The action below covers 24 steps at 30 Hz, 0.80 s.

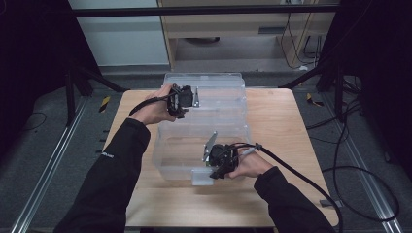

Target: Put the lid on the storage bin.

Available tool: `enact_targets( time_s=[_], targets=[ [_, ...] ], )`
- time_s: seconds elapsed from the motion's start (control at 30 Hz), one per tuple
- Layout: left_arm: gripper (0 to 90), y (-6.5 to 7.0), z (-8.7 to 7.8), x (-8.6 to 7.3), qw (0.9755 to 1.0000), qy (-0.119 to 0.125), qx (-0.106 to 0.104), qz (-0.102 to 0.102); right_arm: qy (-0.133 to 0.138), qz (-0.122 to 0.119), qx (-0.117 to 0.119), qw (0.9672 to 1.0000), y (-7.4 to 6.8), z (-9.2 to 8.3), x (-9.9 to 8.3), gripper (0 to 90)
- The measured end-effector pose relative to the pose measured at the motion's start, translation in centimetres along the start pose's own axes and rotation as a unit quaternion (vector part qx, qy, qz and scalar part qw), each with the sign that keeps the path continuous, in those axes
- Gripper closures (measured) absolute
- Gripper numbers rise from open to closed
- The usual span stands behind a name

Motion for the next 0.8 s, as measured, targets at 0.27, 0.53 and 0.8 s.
enact_targets(
  time_s=[0.27,0.53,0.8],
  targets=[
    [55.8,0.30,0.48,0.16,0.9999,-0.006,0.001,0.009,0.000,-0.001,-0.002,1.0000,0.02,0.01,-0.01,66.9],
    [61.9,0.37,0.80,0.09,0.9997,-0.018,0.003,0.017,-0.001,-0.001,-0.002,1.0000,-0.02,0.00,-0.01,66.9],
    [67.9,0.45,0.92,0.13,0.9994,-0.024,0.001,0.024,-0.001,0.000,-0.001,1.0000,-0.05,0.00,0.02,66.9]
  ],
)
Point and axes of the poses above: each handheld gripper's, and its own axes: z roughly forward along the jaws, x roughly out of its top, y roughly to its right, the point moved 6 cm from there along z, roughly forward along the jaws, and after that the axes turned 6 degrees about -y, right-handed, at the moved point
